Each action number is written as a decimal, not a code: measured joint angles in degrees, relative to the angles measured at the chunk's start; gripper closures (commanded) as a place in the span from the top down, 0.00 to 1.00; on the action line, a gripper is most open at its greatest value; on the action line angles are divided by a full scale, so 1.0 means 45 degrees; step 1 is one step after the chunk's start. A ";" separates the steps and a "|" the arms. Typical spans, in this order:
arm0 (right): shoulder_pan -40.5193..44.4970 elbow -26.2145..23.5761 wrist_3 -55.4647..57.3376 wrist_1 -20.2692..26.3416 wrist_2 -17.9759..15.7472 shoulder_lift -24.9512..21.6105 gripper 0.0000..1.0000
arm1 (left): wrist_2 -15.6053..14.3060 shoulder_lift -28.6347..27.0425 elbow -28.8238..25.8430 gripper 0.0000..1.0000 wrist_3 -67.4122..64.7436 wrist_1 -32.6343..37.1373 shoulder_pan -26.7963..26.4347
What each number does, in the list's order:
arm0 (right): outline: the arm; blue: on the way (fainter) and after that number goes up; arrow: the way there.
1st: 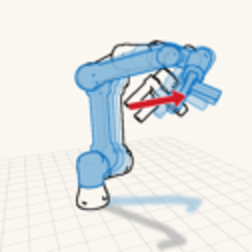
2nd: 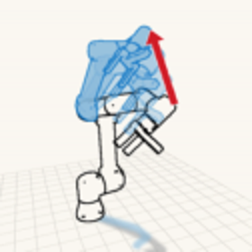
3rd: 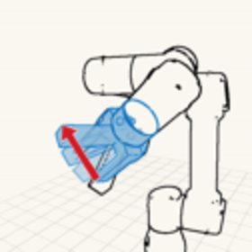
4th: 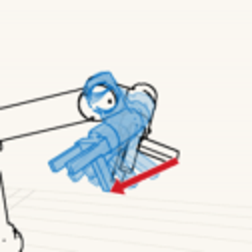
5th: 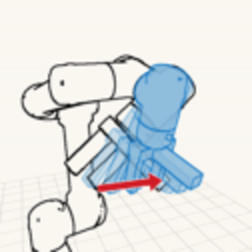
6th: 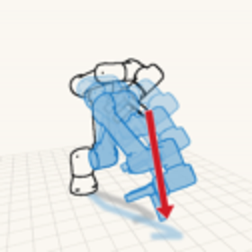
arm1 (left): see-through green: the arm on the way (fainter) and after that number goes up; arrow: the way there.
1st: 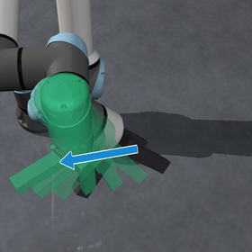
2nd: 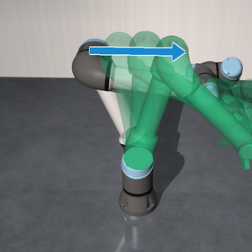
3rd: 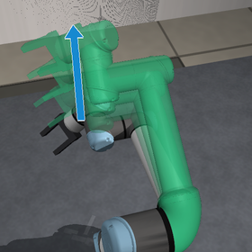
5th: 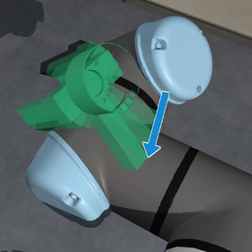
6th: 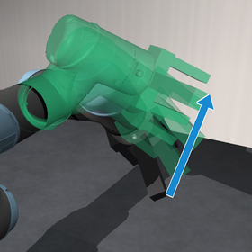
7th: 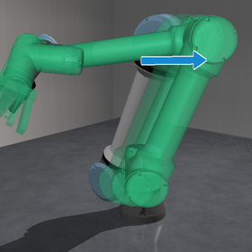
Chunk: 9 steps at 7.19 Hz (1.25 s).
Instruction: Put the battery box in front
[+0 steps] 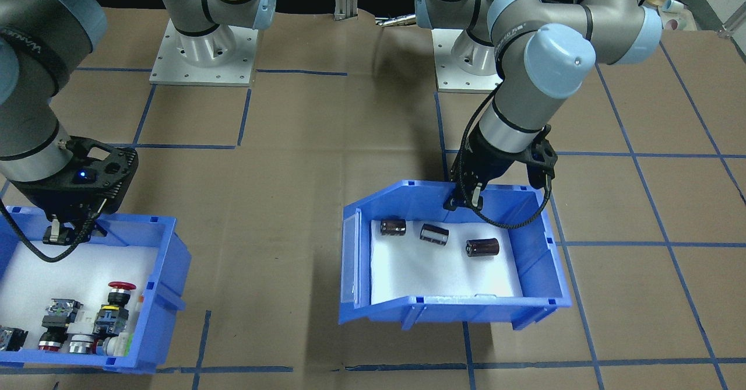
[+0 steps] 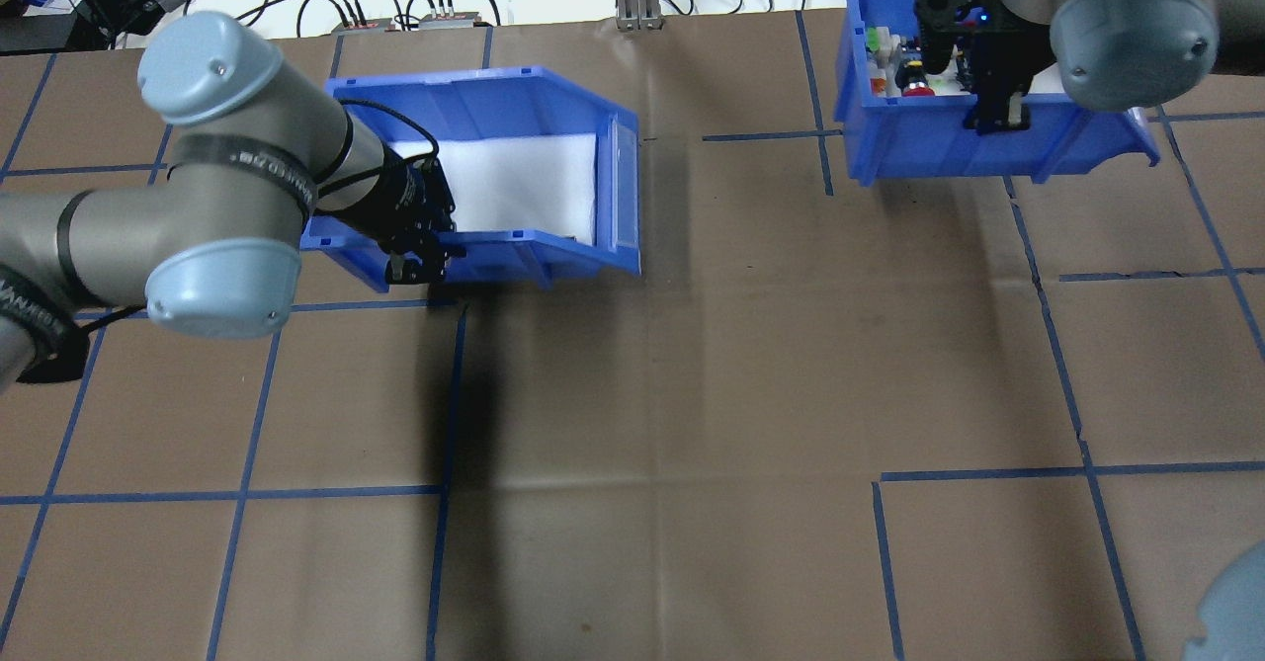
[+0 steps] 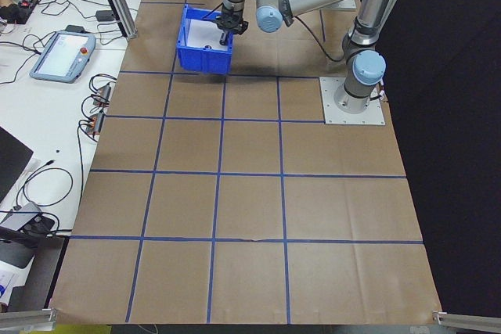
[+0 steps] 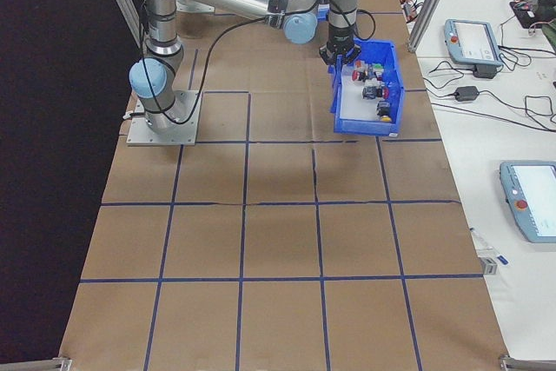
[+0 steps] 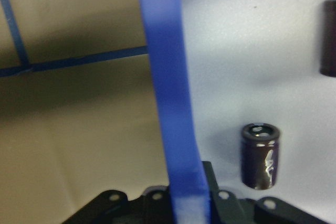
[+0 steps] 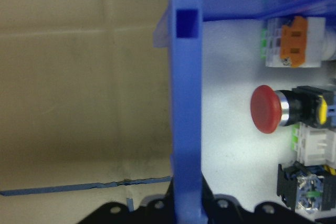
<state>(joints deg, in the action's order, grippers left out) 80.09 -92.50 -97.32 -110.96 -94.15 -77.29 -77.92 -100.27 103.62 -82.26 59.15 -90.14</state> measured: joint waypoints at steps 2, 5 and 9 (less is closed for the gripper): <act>-0.0609 -0.1304 -0.1208 0.0046 0.0004 -0.0913 0.05 | 0.0183 -0.1792 -0.1786 0.00 -0.0697 -0.0061 -0.0734; -0.1418 -0.3248 -0.3500 0.0041 0.0008 -0.2335 0.05 | 0.0145 -0.3655 -0.3443 0.00 -0.2005 -0.0278 -0.2129; -0.1655 -0.4873 -0.3893 0.0014 0.0180 -0.3680 0.05 | -0.0116 -0.4662 -0.4267 0.00 -0.2906 -0.0404 -0.3420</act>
<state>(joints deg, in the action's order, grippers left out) 72.64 -114.43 -114.84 -110.90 -93.34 -93.85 -78.44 -121.25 84.42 -95.34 57.33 -105.53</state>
